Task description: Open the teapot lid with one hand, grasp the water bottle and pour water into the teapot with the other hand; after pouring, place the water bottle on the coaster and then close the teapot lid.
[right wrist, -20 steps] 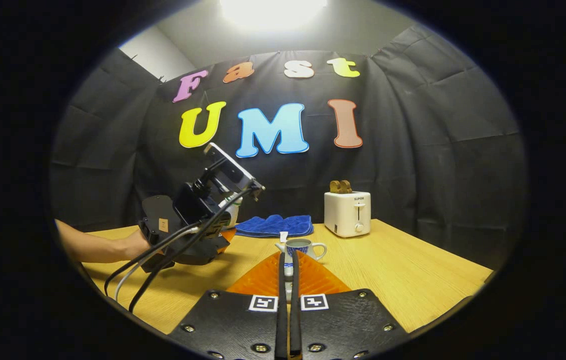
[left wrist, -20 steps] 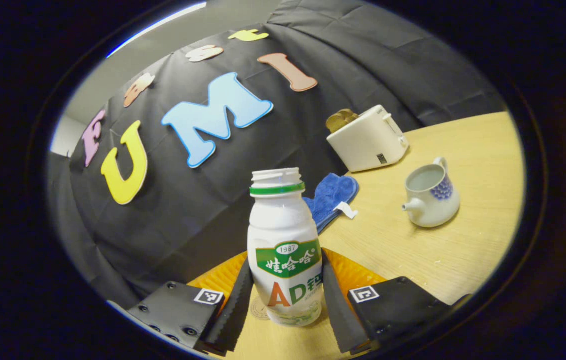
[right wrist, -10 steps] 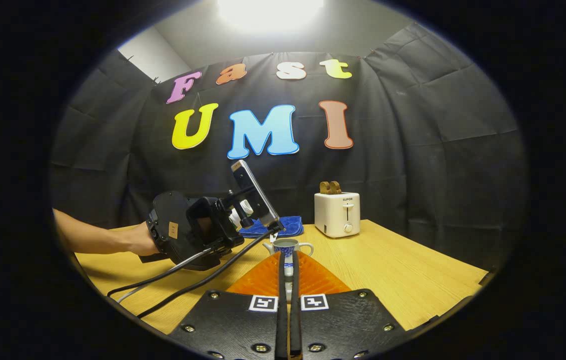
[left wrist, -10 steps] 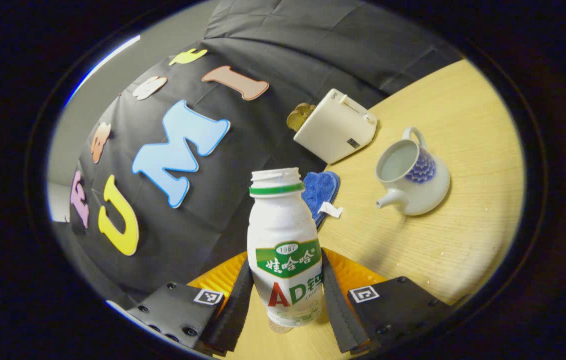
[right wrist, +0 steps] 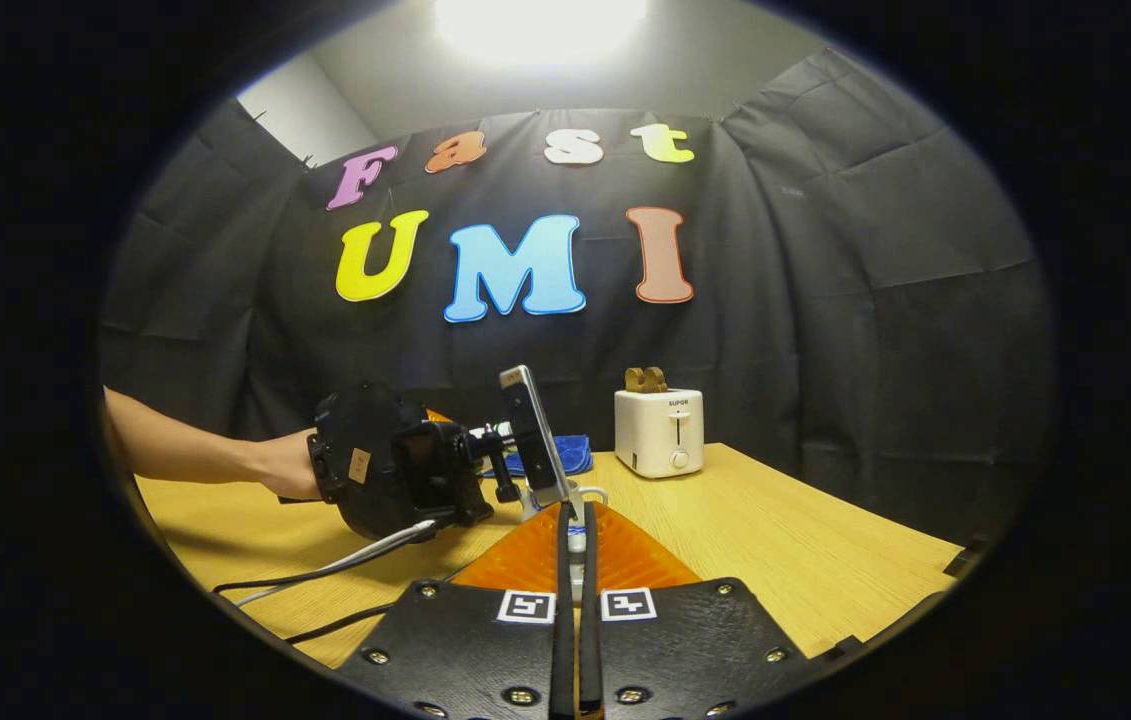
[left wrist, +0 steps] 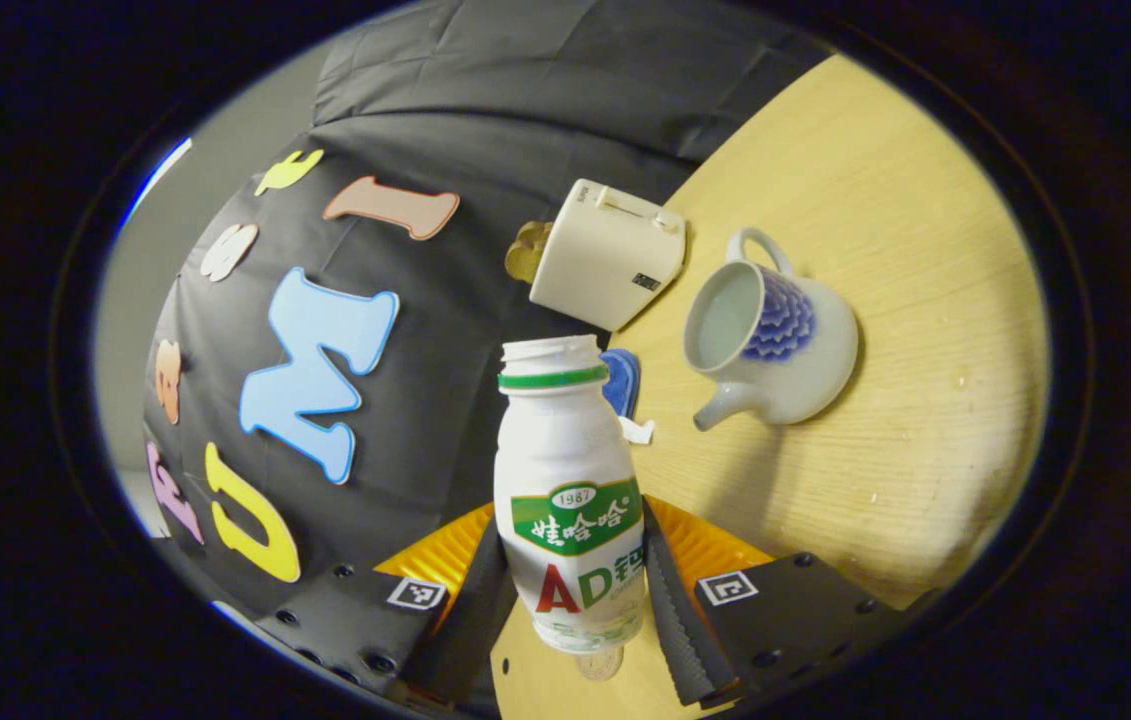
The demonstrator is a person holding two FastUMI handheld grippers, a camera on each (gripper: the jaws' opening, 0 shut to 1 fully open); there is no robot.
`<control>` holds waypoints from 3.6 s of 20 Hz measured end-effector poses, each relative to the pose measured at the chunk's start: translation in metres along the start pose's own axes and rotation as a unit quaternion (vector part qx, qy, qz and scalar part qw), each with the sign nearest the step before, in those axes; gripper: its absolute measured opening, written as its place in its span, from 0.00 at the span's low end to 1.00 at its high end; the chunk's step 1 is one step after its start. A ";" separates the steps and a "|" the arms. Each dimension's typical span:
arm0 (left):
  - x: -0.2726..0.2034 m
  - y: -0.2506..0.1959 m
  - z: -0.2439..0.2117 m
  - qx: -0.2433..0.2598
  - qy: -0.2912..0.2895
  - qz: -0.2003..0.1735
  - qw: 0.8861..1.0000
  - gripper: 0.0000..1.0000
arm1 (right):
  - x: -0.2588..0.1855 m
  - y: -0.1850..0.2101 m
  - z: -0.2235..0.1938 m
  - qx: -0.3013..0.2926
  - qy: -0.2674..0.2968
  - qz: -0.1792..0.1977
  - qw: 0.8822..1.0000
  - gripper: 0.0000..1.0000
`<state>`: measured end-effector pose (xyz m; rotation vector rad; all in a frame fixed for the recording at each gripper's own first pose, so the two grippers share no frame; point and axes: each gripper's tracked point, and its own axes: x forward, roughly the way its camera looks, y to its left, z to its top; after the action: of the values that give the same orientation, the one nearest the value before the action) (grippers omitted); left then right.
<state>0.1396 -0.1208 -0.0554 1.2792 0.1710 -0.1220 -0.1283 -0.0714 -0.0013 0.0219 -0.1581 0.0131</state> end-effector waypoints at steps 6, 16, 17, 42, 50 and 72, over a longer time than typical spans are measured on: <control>0.001 -0.006 0.005 0.063 0.012 -0.015 0.998 0.82 | 0.000 -0.003 -0.001 0.008 0.001 0.004 1.000 0.02; -0.003 -0.007 0.006 0.147 0.016 -0.014 0.989 0.82 | 0.002 -0.005 -0.001 0.010 0.000 0.002 1.000 0.02; -0.003 -0.007 0.005 0.154 0.017 -0.017 0.988 0.82 | 0.002 -0.005 -0.002 0.010 0.001 0.002 1.000 0.02; -0.009 -0.007 0.011 0.263 0.011 -0.023 0.965 0.82 | 0.003 -0.009 -0.006 0.017 0.011 0.003 1.000 0.02; -0.010 -0.004 0.009 0.274 0.010 -0.023 0.961 0.77 | 0.003 -0.007 -0.007 0.014 0.014 0.004 1.000 0.02; -0.017 -0.006 0.021 0.321 0.001 -0.007 0.947 0.76 | 0.003 -0.009 -0.005 0.014 0.011 0.001 1.000 0.02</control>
<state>0.1231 -0.1427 -0.0519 1.9292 0.1449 -0.1984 -0.1247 -0.0799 -0.0057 0.0493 -0.1361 0.0181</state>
